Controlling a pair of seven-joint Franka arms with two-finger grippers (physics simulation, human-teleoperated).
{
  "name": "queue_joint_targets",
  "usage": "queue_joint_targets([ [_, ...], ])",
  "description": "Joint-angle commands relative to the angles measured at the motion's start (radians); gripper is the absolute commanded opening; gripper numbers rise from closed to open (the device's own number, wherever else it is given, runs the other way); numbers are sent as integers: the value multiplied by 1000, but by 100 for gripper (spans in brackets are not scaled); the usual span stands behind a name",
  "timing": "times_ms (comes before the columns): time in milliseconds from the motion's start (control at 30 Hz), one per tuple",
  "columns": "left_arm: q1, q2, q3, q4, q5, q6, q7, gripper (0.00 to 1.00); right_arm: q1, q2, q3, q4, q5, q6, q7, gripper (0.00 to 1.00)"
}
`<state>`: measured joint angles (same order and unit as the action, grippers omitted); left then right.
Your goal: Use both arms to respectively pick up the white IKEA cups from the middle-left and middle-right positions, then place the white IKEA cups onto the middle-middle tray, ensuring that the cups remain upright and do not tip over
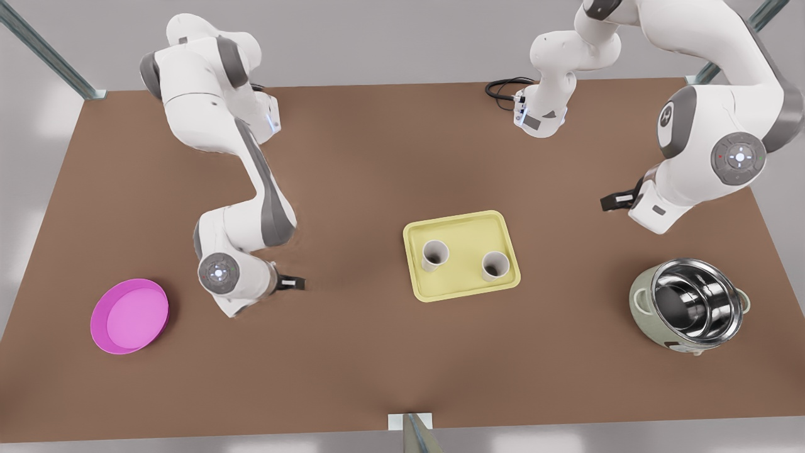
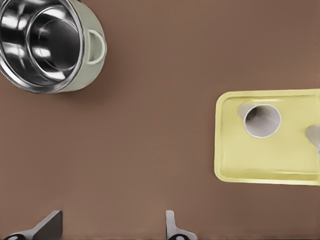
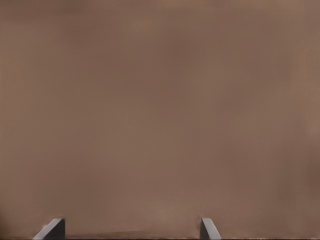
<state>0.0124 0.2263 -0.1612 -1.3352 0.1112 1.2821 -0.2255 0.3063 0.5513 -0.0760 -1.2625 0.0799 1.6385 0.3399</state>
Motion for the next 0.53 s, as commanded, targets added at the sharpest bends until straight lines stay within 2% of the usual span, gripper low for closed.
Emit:
queue_joint_targets([
  [0, -2, -2, -15, 2, -18, -26, 63, 100, -61, -137, -1, -69, -126, -184, -221, 100],
  [100, 8, -4, -14, 2, -41, -29, 63, 100, -84, -341, -2, -181, -164, -174, -252, 100],
  [233, 9, -1, -12, 2, -39, -24, 64, 100, -88, -459, -1, -251, -186, -175, -286, 100],
  [500, 9, 1, -12, 1, -39, -24, 64, 100, -105, -478, -1, -264, -183, -181, -300, 100],
])
